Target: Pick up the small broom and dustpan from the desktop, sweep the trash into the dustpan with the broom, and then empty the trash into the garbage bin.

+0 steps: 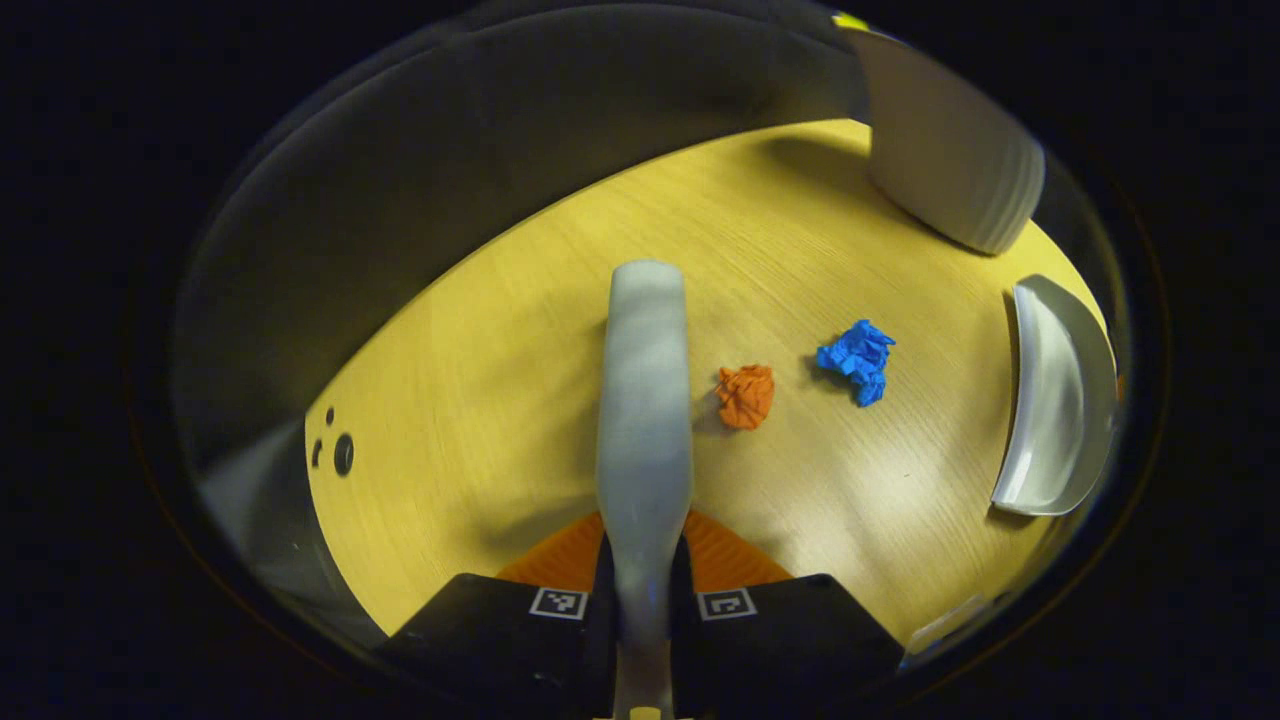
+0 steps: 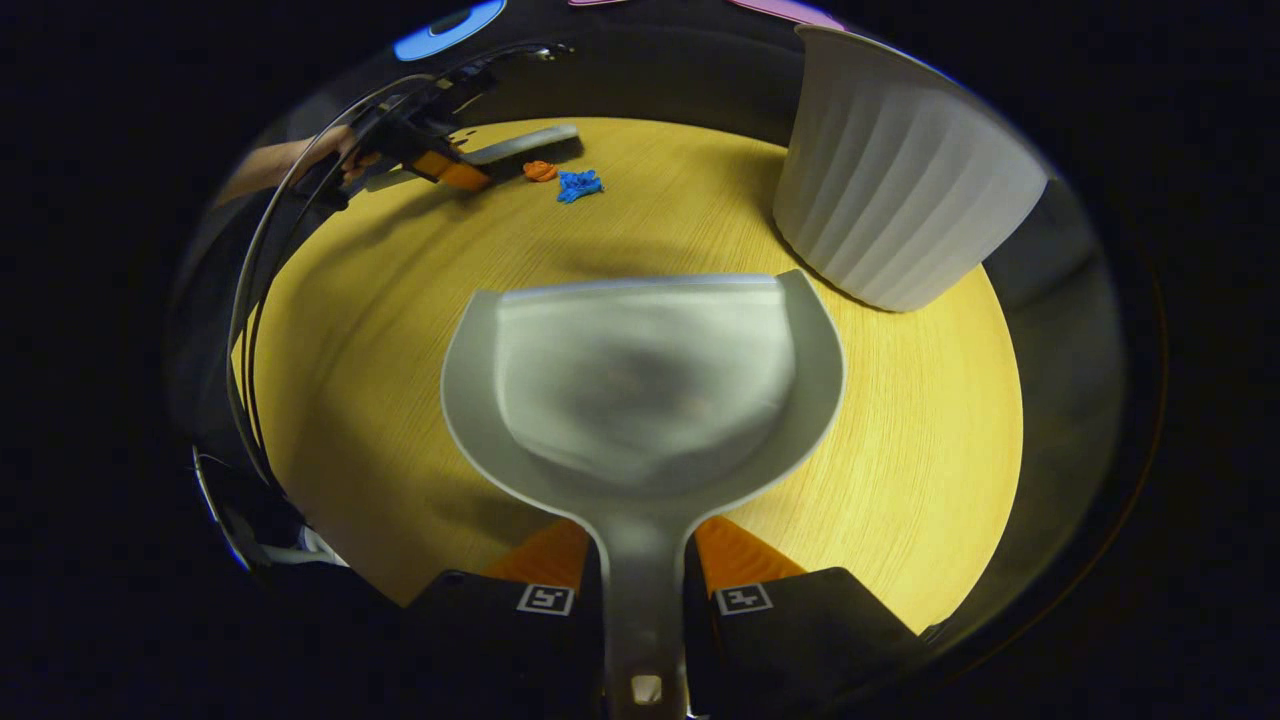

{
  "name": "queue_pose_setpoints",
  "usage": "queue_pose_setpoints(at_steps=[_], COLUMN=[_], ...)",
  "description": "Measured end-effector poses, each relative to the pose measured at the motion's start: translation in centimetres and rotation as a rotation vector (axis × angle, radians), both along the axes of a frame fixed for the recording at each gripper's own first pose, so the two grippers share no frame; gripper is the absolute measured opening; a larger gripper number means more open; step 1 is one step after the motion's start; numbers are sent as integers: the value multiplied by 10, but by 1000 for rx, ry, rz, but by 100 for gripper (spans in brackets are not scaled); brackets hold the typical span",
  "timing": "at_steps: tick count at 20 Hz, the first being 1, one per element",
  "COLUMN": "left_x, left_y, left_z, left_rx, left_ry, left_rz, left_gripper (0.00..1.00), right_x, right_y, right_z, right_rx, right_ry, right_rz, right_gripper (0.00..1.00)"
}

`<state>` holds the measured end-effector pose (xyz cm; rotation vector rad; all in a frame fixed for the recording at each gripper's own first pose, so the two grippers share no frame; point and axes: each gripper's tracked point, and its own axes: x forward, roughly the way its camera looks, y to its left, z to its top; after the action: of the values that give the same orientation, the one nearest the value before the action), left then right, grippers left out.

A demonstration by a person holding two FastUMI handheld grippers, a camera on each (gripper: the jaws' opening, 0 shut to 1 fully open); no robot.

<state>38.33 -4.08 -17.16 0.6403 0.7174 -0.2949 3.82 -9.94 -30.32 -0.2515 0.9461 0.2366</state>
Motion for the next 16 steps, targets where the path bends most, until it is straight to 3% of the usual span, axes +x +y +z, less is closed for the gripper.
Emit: queue_pose_setpoints(at_steps=[8, 12, 16], left_x=[-22, -63, -121], left_y=[-66, -94, -133], left_z=[-8, -29, -44], left_rx=[74, 88, 60], left_ry=[91, 173, 289], left_rz=[-285, -409, -498], left_gripper=[27, 27, 27], right_x=[-1, -1, -1], right_y=[-1, -1, -1], right_z=[-2, -3, -4], right_rx=[8, 7, 16], right_ry=[4, 5, -4], right_rz=[6, 10, 12], right_gripper=[36, 33, 36])
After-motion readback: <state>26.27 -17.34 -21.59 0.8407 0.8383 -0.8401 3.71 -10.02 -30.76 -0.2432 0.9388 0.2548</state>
